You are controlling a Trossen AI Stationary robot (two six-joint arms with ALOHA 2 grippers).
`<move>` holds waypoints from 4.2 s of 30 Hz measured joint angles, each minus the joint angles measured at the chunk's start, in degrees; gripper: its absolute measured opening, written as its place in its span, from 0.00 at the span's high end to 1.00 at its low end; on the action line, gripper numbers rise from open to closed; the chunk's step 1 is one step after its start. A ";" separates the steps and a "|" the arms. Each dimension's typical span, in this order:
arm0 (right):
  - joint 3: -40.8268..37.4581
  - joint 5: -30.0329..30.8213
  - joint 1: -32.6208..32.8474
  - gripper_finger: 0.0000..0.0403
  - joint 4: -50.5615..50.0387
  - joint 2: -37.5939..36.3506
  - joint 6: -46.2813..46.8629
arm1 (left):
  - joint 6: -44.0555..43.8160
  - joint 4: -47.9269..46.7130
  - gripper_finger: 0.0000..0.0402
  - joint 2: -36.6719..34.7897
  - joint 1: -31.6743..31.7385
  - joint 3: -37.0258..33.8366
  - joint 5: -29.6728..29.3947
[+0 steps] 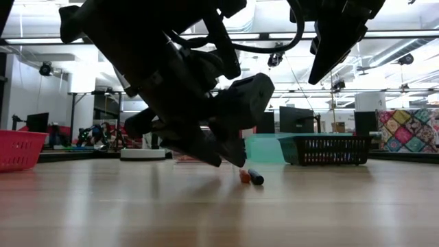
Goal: Sort crayons
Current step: Put the orange crayon into the transparent bin
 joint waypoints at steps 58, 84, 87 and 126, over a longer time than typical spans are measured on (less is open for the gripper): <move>-0.72 0.09 1.60 0.85 0.45 0.07 -4.07 | 40.94 13.28 0.99 -0.02 -4.73 -4.18 -5.57; -3.11 1.57 1.57 0.85 2.10 0.11 -4.07 | 42.12 27.15 1.00 0.07 -3.32 -9.05 -5.25; -3.83 1.57 1.57 0.85 2.07 0.11 -3.86 | 42.12 27.11 1.00 0.07 -3.29 -9.05 -5.11; -5.11 1.61 1.57 0.86 5.07 0.11 -4.07 | 27.77 15.91 1.00 -4.42 -3.85 -8.48 -5.46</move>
